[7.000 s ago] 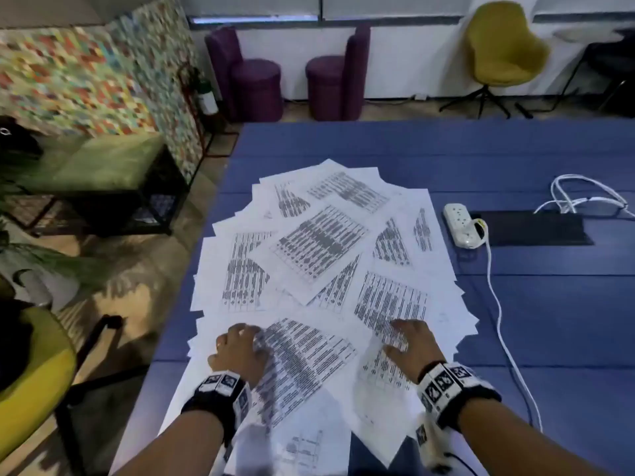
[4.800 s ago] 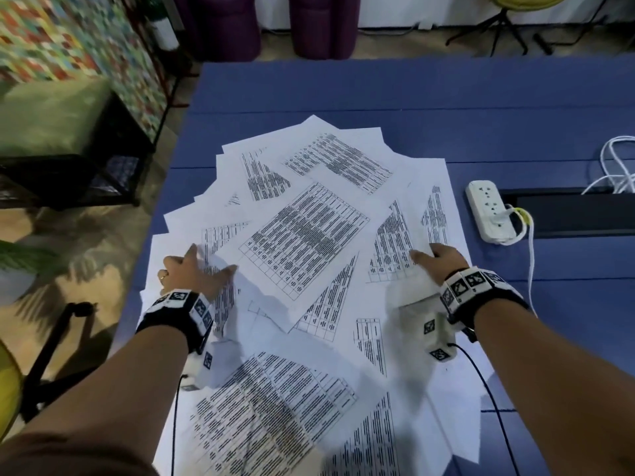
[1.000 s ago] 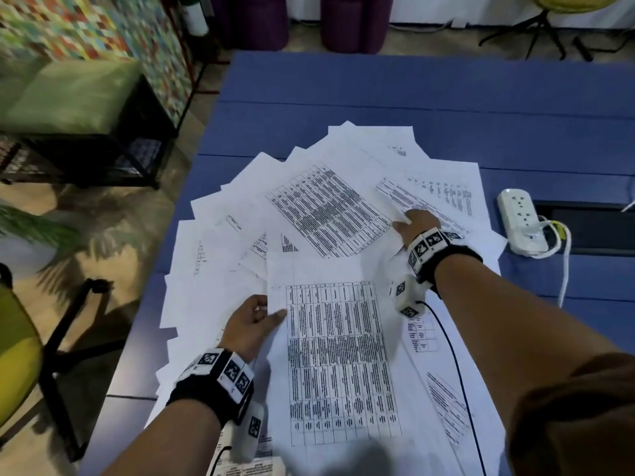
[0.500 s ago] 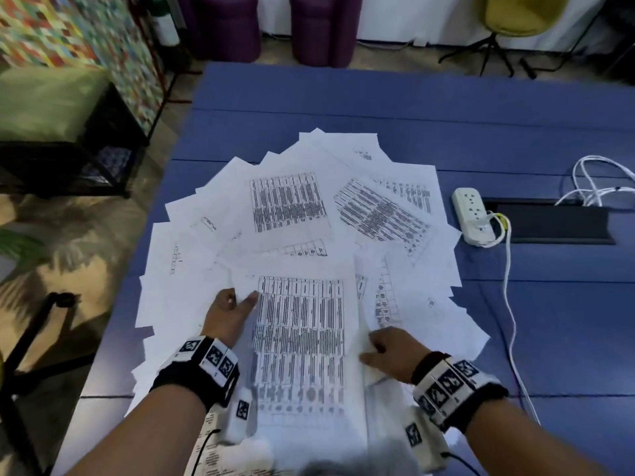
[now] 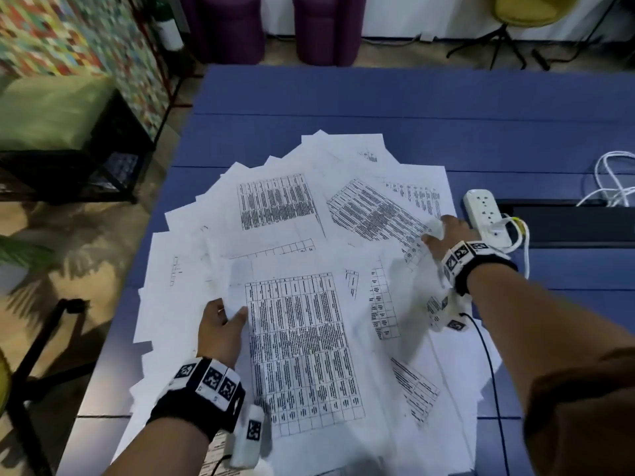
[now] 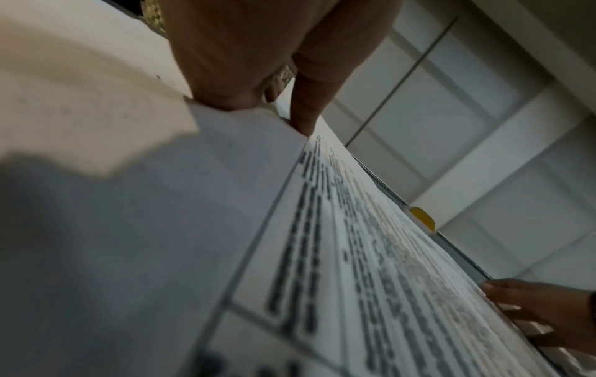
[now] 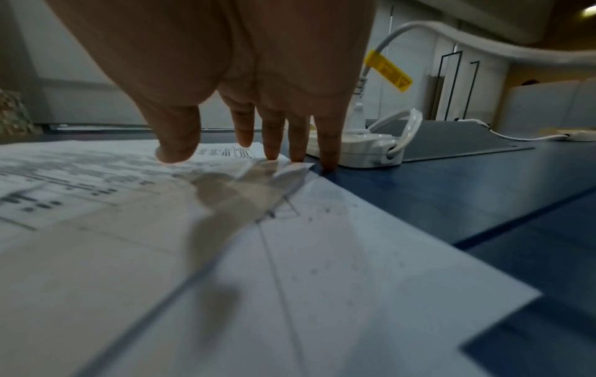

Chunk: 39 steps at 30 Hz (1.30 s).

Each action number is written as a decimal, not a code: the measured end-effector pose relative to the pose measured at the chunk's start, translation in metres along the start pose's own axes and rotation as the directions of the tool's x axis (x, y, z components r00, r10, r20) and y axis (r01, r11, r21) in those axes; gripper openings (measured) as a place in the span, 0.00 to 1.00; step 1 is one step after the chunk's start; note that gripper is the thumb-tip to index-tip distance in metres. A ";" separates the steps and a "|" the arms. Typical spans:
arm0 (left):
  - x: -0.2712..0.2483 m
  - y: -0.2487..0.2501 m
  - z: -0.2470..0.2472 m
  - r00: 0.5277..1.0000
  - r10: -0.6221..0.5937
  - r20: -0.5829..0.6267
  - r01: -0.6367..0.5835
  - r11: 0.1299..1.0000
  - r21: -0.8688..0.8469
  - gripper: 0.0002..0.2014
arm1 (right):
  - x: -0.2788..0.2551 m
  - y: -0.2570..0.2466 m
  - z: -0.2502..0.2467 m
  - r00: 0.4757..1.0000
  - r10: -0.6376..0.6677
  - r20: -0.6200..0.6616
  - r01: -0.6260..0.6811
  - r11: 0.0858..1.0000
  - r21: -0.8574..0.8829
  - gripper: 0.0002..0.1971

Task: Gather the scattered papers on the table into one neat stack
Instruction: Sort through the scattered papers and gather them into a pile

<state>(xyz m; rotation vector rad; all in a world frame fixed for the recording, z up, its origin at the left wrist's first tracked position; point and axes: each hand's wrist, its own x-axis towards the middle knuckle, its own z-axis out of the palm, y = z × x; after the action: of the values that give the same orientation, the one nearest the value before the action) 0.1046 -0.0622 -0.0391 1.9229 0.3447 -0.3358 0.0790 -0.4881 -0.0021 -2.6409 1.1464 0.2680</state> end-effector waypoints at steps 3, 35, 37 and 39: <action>0.005 -0.004 0.000 0.999 -0.040 -0.007 0.039 0.998 -0.047 0.14 | 0.014 -0.002 0.001 0.999 0.032 -0.010 -0.033 0.993 -0.115 0.39; -0.021 0.024 0.003 0.995 0.097 0.020 -0.099 0.990 0.099 0.15 | -0.091 0.038 0.020 0.940 -0.170 0.296 0.110 0.972 0.210 0.12; -0.027 0.031 0.008 0.990 0.098 0.097 -0.107 0.989 0.099 0.21 | -0.102 0.035 0.031 0.909 -0.217 0.357 0.131 0.960 0.249 0.10; -0.027 0.030 0.009 0.984 0.105 0.143 -0.122 0.986 0.113 0.23 | -0.109 0.033 0.037 0.885 -0.205 0.417 0.070 0.946 0.317 0.13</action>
<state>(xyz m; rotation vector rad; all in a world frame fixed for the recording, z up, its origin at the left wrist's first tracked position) 0.0908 -0.0836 -0.0065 2.0166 0.1255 -0.4186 -0.0212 -0.4242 -0.0133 -2.2227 0.7708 0.5907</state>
